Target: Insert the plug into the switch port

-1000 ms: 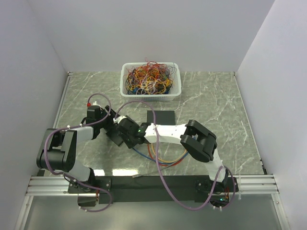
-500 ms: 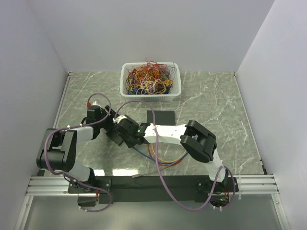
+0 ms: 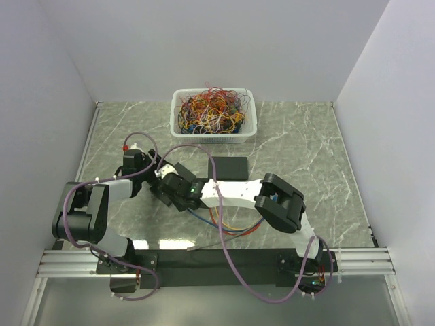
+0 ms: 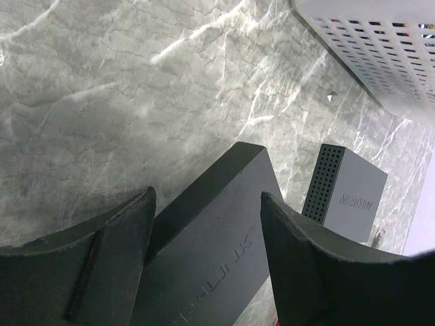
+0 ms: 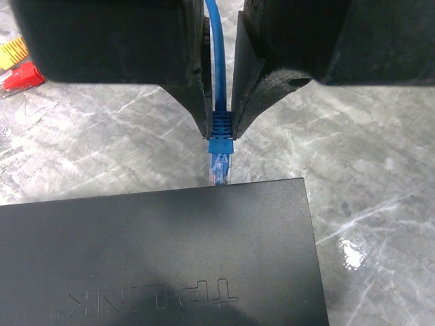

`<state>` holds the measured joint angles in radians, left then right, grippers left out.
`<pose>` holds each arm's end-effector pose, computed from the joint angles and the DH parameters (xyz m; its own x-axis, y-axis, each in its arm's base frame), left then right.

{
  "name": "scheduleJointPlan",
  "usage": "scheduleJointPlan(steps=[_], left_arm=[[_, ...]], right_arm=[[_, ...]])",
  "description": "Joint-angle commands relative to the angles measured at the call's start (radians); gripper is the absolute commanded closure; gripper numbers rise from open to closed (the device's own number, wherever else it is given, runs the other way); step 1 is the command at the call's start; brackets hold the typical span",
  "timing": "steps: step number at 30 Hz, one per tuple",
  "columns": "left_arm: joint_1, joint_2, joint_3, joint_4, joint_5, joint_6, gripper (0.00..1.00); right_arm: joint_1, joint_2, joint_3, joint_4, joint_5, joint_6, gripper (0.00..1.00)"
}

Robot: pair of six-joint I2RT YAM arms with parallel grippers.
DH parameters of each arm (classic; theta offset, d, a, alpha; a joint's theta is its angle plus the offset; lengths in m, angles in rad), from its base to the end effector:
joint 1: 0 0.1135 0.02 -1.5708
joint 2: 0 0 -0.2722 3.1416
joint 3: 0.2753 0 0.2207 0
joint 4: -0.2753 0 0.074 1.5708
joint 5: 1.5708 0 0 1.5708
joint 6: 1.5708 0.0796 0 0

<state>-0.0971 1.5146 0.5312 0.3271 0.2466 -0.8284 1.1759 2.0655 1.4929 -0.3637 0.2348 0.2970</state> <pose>0.2889 -0.0477 0.1495 -0.6217 -0.6574 -0.4259 -0.2538 0.6834 -0.6845 0.1902 0.4082 0.1665 -0.5435 -0.5641 -0.6217 -0.7170 0.6971 -0.0057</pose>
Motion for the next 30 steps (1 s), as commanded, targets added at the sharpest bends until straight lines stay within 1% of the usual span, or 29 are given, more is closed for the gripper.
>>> scheduleJointPlan(steps=[1,6,19,28,30], left_arm=[[-0.007,0.027,-0.034,-0.102,-0.007,0.023,0.3],[-0.006,0.033,-0.033,-0.1,-0.003,0.023,0.3],[-0.006,0.048,-0.033,-0.095,0.006,0.014,0.31],[-0.007,0.065,-0.025,-0.097,0.002,0.015,0.37],[-0.012,0.076,-0.022,-0.095,0.003,0.014,0.41]], right_arm=[[0.001,0.001,0.06,0.111,0.077,-0.01,1.0],[0.001,0.022,0.027,0.155,0.1,-0.012,1.0],[0.001,0.007,-0.066,0.305,0.127,-0.039,1.0],[-0.012,0.002,-0.074,0.342,0.161,-0.088,1.0],[-0.013,-0.001,-0.077,0.353,0.152,-0.101,1.0]])
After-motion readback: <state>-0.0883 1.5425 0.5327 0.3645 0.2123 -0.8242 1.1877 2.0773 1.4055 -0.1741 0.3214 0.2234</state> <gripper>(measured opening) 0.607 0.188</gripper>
